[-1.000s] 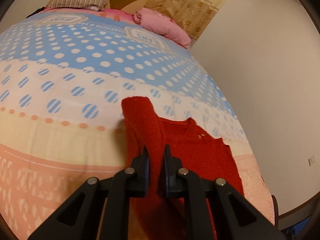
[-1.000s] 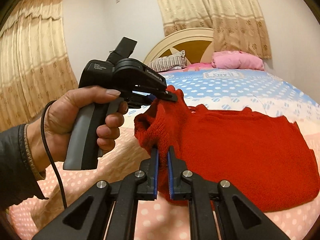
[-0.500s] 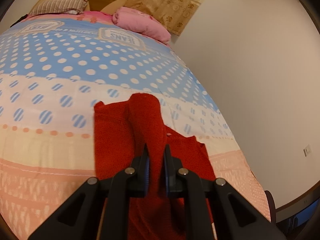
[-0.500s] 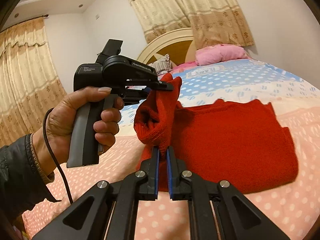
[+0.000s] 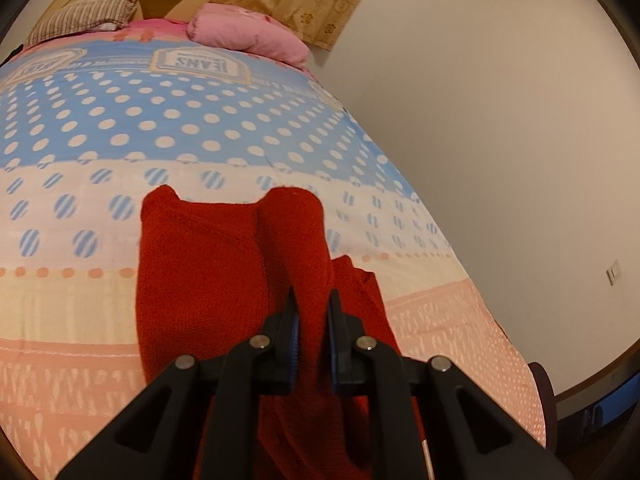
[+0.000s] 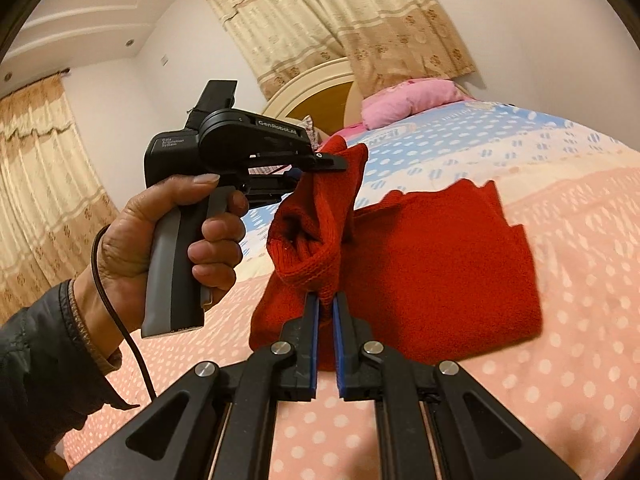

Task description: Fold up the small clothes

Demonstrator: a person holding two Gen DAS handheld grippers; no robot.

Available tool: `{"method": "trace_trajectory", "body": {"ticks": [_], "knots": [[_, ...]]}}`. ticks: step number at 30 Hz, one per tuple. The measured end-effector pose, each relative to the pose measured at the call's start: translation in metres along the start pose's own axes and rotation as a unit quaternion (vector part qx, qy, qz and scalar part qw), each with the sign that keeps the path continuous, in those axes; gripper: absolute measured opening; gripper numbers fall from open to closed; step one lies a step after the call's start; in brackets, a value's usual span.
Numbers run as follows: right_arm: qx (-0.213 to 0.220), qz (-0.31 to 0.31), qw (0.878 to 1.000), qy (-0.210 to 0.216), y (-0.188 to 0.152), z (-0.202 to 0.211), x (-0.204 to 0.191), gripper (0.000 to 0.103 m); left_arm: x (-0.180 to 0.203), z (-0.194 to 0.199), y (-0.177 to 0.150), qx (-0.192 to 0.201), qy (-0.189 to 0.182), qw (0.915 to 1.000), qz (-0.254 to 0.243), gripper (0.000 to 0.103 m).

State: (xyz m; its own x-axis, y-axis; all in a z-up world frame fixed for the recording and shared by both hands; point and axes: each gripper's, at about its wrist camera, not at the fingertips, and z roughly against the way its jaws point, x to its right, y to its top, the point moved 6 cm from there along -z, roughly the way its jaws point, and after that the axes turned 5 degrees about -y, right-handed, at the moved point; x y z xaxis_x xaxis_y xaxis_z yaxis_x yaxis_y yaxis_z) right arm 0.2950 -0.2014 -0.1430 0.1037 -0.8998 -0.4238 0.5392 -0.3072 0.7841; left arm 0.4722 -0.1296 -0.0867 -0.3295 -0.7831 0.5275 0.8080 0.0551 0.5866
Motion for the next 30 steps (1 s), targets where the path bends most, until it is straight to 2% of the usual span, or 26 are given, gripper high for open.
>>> {"method": "trace_trajectory", "body": {"ticks": [15,22,25,28,30], "knots": [[-0.003,-0.092,0.996,-0.018,-0.007,0.022,0.053,0.005,0.045,-0.054,-0.010,-0.035,-0.004,0.9990,-0.028,0.012],[-0.013,-0.155,0.988,-0.013,-0.014,0.022,0.077,0.005,0.055,-0.079,-0.019,-0.043,0.004,0.9985,-0.035,0.012],[-0.016,-0.181,0.983,-0.014,-0.015,0.021,0.087,0.005,0.064,-0.081,-0.021,-0.039,0.016,0.9974,-0.059,0.013],[-0.013,-0.188,0.982,-0.018,-0.015,0.023,0.090,0.005,0.077,-0.066,-0.023,-0.028,-0.003,0.9962,-0.082,0.014],[-0.011,-0.188,0.982,-0.021,-0.016,0.025,0.091,0.005,0.079,-0.050,-0.023,-0.016,-0.005,0.9955,-0.093,0.028]]}}
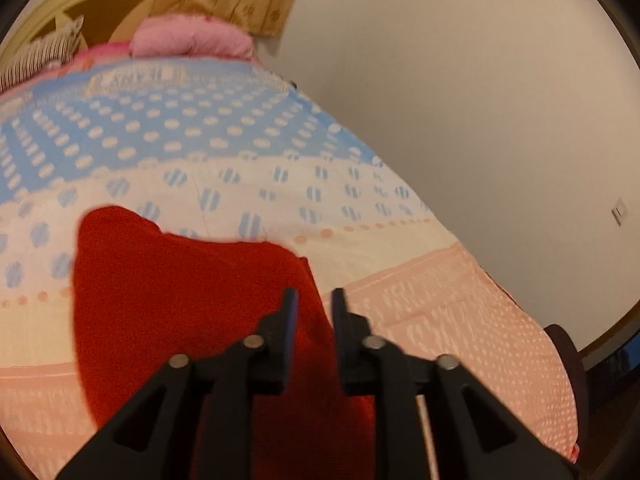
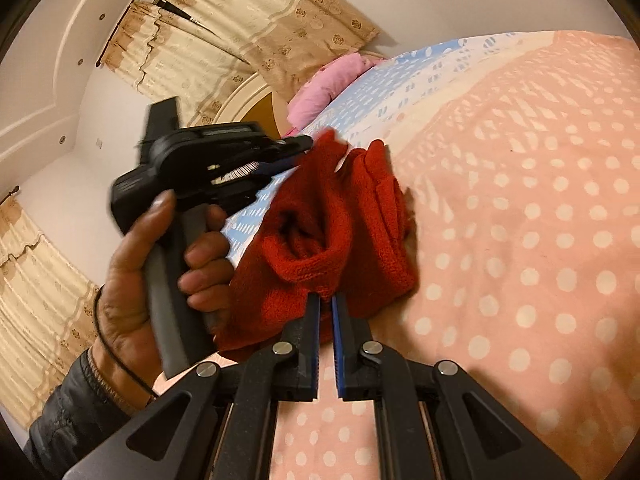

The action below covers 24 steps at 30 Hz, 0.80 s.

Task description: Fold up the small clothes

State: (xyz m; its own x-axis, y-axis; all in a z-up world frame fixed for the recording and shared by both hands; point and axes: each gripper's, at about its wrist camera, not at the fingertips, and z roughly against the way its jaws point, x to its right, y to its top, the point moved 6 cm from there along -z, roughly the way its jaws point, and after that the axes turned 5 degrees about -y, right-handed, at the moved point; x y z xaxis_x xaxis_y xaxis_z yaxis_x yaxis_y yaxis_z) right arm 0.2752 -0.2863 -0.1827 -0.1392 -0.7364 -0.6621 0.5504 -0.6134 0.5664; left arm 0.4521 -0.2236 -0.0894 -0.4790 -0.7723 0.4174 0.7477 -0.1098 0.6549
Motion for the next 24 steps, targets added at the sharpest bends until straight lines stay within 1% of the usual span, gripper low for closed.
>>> {"method": "trace_trajectory", "body": {"ticks": [1,2,3,5,8,9,11,12,13,14,15,17,19,20,21,23,24], "knots": [[0.002,-0.002,1.000,0.000,0.000,0.001,0.001,0.005,0.000,0.007,-0.001,0.005,-0.003,1.0000,-0.002,0.031],[0.001,-0.004,1.000,0.001,0.000,0.001,0.001,0.005,-0.002,0.017,-0.003,0.015,-0.004,0.9999,-0.005,0.039],[0.000,-0.006,1.000,0.002,0.000,0.000,0.002,0.005,-0.005,0.027,-0.008,0.024,0.002,0.9997,-0.009,0.050],[0.008,-0.012,1.000,-0.002,0.000,0.004,0.005,0.005,-0.014,0.044,-0.019,0.039,0.020,0.9988,-0.021,0.058],[0.022,-0.014,1.000,-0.007,0.001,0.011,0.007,0.006,-0.035,0.066,-0.045,0.058,0.064,0.9955,-0.038,0.060],[0.031,-0.016,0.999,-0.009,0.001,0.016,0.007,0.006,-0.043,0.074,-0.055,0.065,0.076,0.9943,-0.036,0.062],[0.055,-0.005,0.998,-0.015,0.006,0.029,0.004,0.012,-0.062,0.088,-0.072,0.079,0.091,0.9925,-0.020,0.068],[0.060,0.003,0.998,-0.017,0.008,0.033,0.002,0.022,-0.068,0.093,-0.079,0.085,0.093,0.9919,-0.010,0.069],[0.064,0.018,0.997,-0.023,0.012,0.037,-0.002,0.038,-0.076,0.099,-0.088,0.095,0.089,0.9915,0.004,0.070],[0.065,0.032,0.997,-0.032,0.018,0.038,-0.006,0.049,-0.081,0.101,-0.093,0.100,0.082,0.9915,0.014,0.075],[0.062,0.038,0.997,-0.031,0.027,0.039,-0.011,0.059,-0.084,0.101,-0.099,0.101,0.080,0.9914,0.022,0.080],[0.050,0.052,0.997,-0.023,0.046,0.035,-0.022,0.059,-0.086,0.096,-0.103,0.096,0.078,0.9920,0.026,0.080],[0.018,0.084,0.995,-0.040,0.065,0.016,-0.033,0.059,-0.085,0.090,-0.106,0.087,0.080,0.9926,0.029,0.080],[0.008,0.092,0.995,-0.044,0.072,0.008,-0.036,0.059,-0.085,0.087,-0.106,0.084,0.083,0.9926,0.026,0.081],[-0.003,0.093,0.995,-0.048,0.077,-0.002,-0.036,0.059,-0.084,0.087,-0.109,0.081,0.089,0.9925,0.021,0.082],[-0.046,0.079,0.994,-0.052,0.084,-0.029,-0.031,0.059,-0.082,0.089,-0.114,0.083,0.095,0.9920,0.011,0.082],[-0.062,0.075,0.994,-0.047,0.084,-0.038,-0.031,0.059,-0.080,0.088,-0.117,0.083,0.092,0.9923,0.005,0.086]]}}
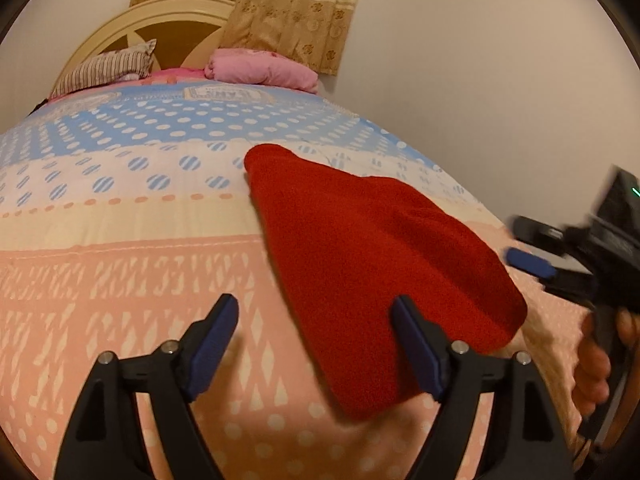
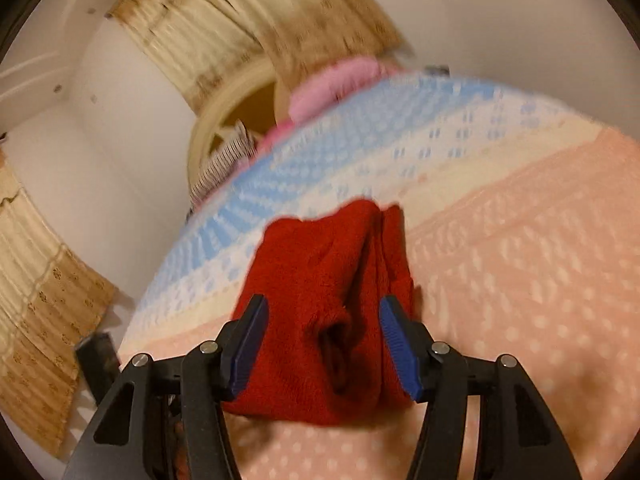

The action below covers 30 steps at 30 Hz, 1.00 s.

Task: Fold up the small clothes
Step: 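Hold the folded sweater with the right tool while the left tool opens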

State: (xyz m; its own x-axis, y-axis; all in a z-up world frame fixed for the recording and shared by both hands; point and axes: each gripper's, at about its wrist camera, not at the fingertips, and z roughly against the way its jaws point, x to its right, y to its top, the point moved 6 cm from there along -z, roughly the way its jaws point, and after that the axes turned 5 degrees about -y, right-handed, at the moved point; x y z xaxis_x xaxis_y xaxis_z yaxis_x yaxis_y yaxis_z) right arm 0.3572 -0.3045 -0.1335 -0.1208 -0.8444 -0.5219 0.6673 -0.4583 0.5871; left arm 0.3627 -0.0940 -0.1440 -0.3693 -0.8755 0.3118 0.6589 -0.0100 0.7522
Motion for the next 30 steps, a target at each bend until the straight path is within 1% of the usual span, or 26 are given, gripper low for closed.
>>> {"method": "trace_trajectory", "body": {"ticks": [2,3,4,5,7,9,10,14,17,18,20,22,23,24,26,27,30], "knots": [[-0.034,0.009,0.999,0.017,-0.002,-0.020,-0.005,0.059,0.001,0.003,-0.008,0.000,-0.002,1.0000,-0.007,0.093],[-0.044,0.017,0.999,0.020,-0.005,-0.027,-0.008,0.048,-0.001,0.003,-0.010,0.002,-0.003,1.0000,-0.003,0.094],[-0.060,0.033,0.998,0.016,-0.009,-0.034,-0.011,0.015,-0.002,0.004,-0.011,0.001,-0.007,1.0000,0.001,0.094],[-0.062,0.046,0.997,0.003,-0.011,-0.035,-0.012,0.011,-0.004,0.004,-0.012,0.000,-0.014,0.9999,0.006,0.094],[-0.043,0.069,0.997,-0.020,-0.011,-0.027,-0.011,0.011,-0.008,0.004,-0.012,-0.004,-0.019,0.9996,0.018,0.095],[-0.024,0.072,0.996,-0.044,-0.009,-0.017,-0.006,0.010,-0.009,0.002,-0.014,-0.009,-0.020,0.9995,0.023,0.098],[-0.017,0.068,0.996,-0.048,-0.007,-0.012,-0.001,0.010,-0.007,0.001,-0.014,-0.011,-0.020,0.9995,0.023,0.099],[-0.029,0.056,0.995,-0.076,-0.007,-0.020,0.021,0.010,-0.002,0.001,-0.015,-0.011,-0.013,0.9998,0.009,0.101],[-0.033,0.048,0.996,-0.065,-0.012,-0.022,0.025,0.010,-0.005,0.002,-0.016,-0.010,-0.006,0.9999,0.011,0.103],[-0.038,0.057,0.996,-0.059,-0.015,-0.024,0.022,0.010,-0.007,-0.002,-0.016,-0.020,0.003,0.9997,0.015,0.103],[-0.037,0.068,0.996,-0.054,-0.011,-0.026,0.017,0.014,-0.007,-0.010,-0.017,-0.035,0.006,0.9992,0.017,0.103],[-0.026,0.064,0.996,-0.052,-0.001,-0.021,0.016,0.033,-0.006,-0.014,-0.018,-0.042,0.016,0.9989,0.012,0.103],[-0.018,0.062,0.997,-0.053,0.007,-0.020,0.015,0.038,-0.005,-0.016,-0.019,-0.047,0.018,0.9987,0.009,0.103],[-0.009,0.063,0.996,-0.056,0.015,-0.021,0.014,0.046,-0.004,-0.017,-0.019,-0.049,0.018,0.9986,0.007,0.103],[-0.007,0.065,0.996,-0.068,0.031,-0.029,0.010,0.048,-0.003,-0.019,-0.021,-0.055,0.018,0.9983,0.004,0.103],[-0.021,0.059,0.996,-0.062,0.038,-0.042,0.009,0.048,-0.004,-0.019,-0.021,-0.056,0.015,0.9983,0.007,0.103],[-0.074,0.025,0.996,-0.049,0.048,-0.081,0.013,0.048,-0.005,-0.018,-0.022,-0.056,0.008,0.9983,0.013,0.103]]}}
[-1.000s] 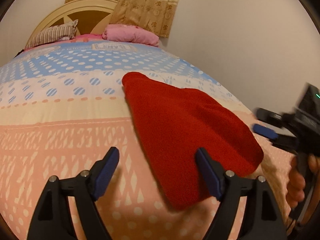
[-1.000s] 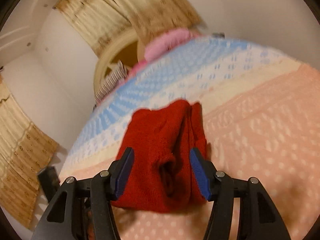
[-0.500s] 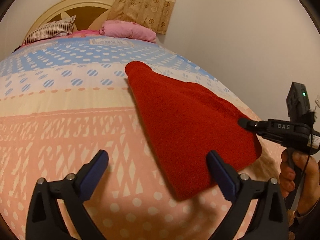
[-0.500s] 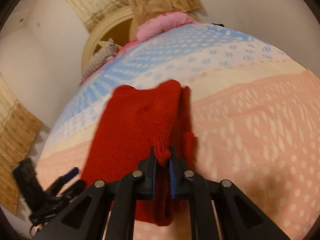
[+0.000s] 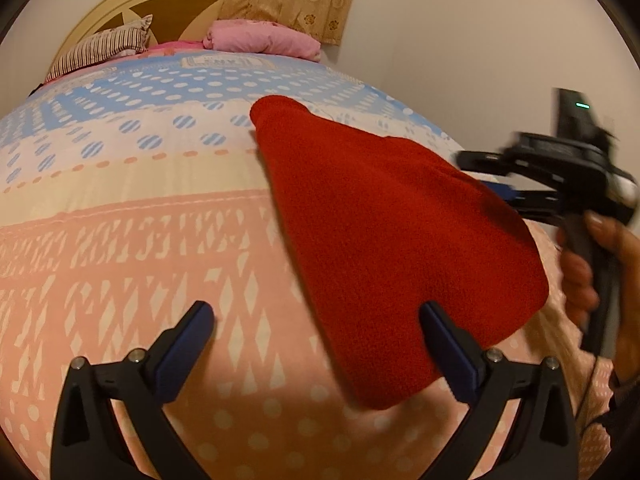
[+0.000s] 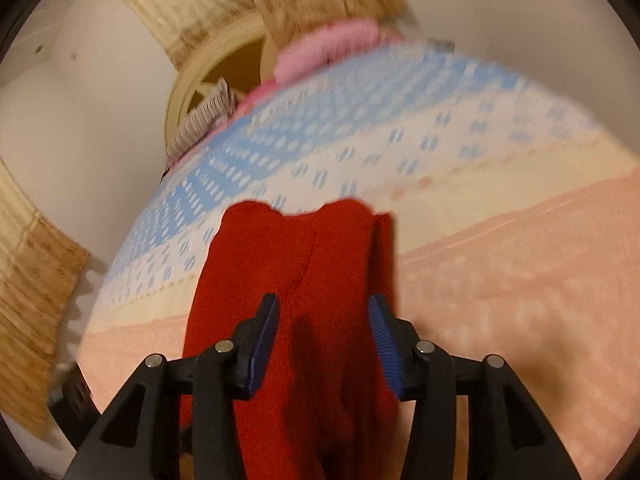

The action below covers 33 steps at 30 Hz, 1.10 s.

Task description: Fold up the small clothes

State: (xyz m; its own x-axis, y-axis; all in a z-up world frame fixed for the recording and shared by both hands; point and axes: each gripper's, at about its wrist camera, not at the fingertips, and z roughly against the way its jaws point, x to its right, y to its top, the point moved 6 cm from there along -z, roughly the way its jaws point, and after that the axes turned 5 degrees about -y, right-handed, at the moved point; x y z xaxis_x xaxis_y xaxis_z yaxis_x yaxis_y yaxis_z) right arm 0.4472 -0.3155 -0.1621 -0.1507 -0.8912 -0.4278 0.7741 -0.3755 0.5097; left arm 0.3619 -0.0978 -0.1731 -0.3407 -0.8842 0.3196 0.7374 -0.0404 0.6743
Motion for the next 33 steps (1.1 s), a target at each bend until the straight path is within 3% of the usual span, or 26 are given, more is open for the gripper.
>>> {"method": "trace_trajectory", "body": {"ticks": [1,2,3,7,11,13,16,18,20,21,23,25,28,30,31,33], "knots": [[-0.012,-0.001,1.000,0.003,0.001,-0.009,-0.001,0.046,0.000,0.001,0.000,0.001,-0.002,1.0000,0.001,0.103],[-0.013,0.000,1.000,0.003,0.003,-0.015,-0.001,0.035,-0.001,0.002,0.000,0.002,-0.003,1.0000,0.002,0.103],[-0.006,0.008,1.000,-0.004,0.005,-0.016,-0.003,0.010,-0.001,0.003,0.000,0.005,-0.005,1.0000,0.004,0.103],[0.037,0.038,0.997,-0.058,0.007,-0.004,0.002,0.009,0.001,0.000,0.000,0.000,-0.013,0.9999,0.004,0.103],[-0.001,0.037,0.998,-0.051,-0.001,-0.025,0.019,0.010,0.003,-0.003,0.000,-0.006,-0.013,0.9999,-0.002,0.103],[0.024,0.046,0.996,-0.069,0.001,-0.014,0.021,0.025,0.003,-0.002,0.000,-0.004,-0.016,0.9999,0.001,0.103],[0.063,0.052,0.994,-0.073,0.002,0.014,0.015,0.026,0.001,0.003,0.001,0.008,-0.016,0.9998,0.004,0.103],[0.089,0.078,0.991,-0.055,-0.002,0.039,-0.003,0.026,0.001,0.012,0.003,0.030,-0.009,0.9995,0.006,0.103],[0.103,0.108,0.989,-0.010,-0.013,0.062,-0.026,0.027,0.000,0.018,0.005,0.050,0.000,0.9987,0.008,0.103],[0.105,0.123,0.987,0.007,-0.019,0.068,-0.036,0.033,-0.001,0.022,0.007,0.059,0.004,0.9982,0.012,0.103],[0.098,0.162,0.981,0.034,-0.037,0.073,-0.054,0.044,-0.005,0.024,0.010,0.067,0.005,0.9974,0.024,0.103],[0.072,0.189,0.978,0.045,-0.052,0.063,-0.063,0.045,-0.008,0.021,0.015,0.064,0.007,0.9973,0.036,0.103],[0.038,0.192,0.981,0.004,-0.061,0.036,-0.048,0.045,-0.009,0.013,0.023,0.053,0.008,0.9977,0.041,0.103],[0.010,0.180,0.984,-0.019,-0.065,0.020,-0.031,0.037,-0.006,0.009,0.029,0.052,0.015,0.9981,0.029,0.103],[0.022,0.181,0.983,-0.020,-0.066,0.020,-0.026,0.030,-0.003,0.004,0.031,0.046,0.017,0.9985,0.022,0.103],[0.030,0.169,0.985,0.000,-0.067,0.023,-0.017,0.029,0.001,-0.004,0.028,0.034,0.014,0.9992,0.017,0.103]]}}
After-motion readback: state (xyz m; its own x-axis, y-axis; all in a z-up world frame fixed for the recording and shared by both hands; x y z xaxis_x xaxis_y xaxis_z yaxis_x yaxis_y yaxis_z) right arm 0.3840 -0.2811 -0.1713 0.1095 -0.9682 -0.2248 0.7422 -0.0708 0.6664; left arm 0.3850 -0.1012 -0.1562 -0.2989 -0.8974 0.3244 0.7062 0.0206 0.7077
